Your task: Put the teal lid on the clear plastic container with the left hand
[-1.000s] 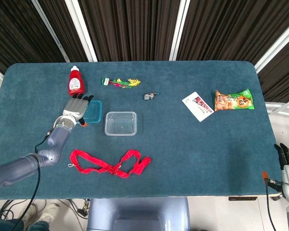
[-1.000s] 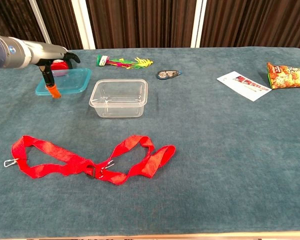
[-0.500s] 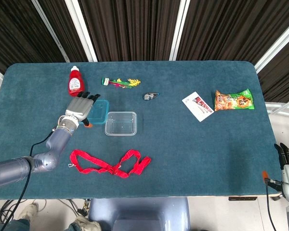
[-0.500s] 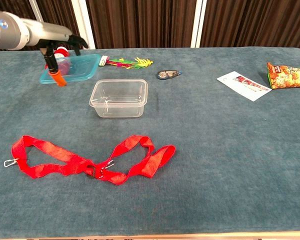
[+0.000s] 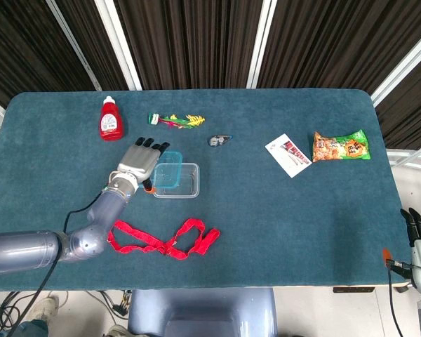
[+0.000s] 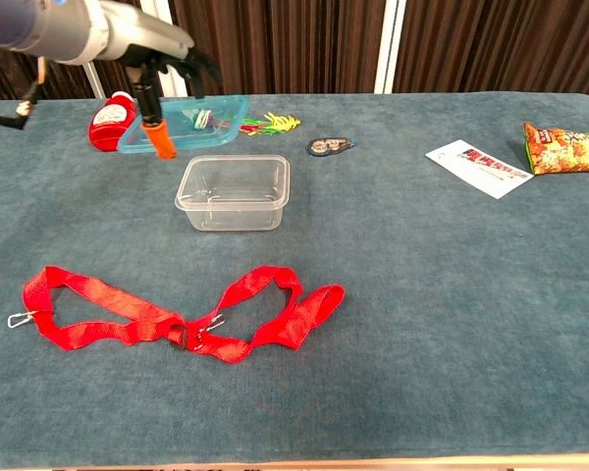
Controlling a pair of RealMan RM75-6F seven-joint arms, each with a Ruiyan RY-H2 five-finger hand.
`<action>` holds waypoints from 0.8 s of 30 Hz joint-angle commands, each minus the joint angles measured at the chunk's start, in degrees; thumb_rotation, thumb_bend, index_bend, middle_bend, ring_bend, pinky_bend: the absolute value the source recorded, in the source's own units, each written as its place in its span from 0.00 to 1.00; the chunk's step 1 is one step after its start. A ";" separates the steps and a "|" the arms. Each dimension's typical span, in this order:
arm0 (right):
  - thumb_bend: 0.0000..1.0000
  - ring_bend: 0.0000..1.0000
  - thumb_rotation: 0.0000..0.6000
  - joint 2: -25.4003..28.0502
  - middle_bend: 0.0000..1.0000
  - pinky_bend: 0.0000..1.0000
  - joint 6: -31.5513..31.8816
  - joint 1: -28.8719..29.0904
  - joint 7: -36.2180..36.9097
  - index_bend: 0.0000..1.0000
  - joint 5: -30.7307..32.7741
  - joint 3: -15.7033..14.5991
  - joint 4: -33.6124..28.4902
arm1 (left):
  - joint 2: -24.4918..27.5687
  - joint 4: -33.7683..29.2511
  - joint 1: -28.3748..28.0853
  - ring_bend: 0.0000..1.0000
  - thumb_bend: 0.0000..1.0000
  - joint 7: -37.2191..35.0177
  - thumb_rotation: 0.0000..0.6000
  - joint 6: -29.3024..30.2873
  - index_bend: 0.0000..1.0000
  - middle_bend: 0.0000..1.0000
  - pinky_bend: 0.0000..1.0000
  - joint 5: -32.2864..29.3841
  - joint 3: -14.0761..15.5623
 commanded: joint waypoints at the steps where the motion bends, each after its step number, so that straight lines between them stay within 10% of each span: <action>1: 0.39 0.02 1.00 -0.01 0.04 0.00 0.05 -0.02 0.05 0.06 0.05 0.05 0.01 | -1.81 -0.12 -2.64 0.03 0.18 2.55 1.00 2.07 0.07 0.38 0.00 -3.26 0.37; 24: 0.39 0.02 1.00 -0.02 0.04 0.00 -0.19 -0.08 0.20 0.06 0.71 0.18 -0.03 | -12.42 9.07 -4.33 0.03 0.18 5.46 1.00 5.08 0.07 0.38 0.00 -6.76 -0.49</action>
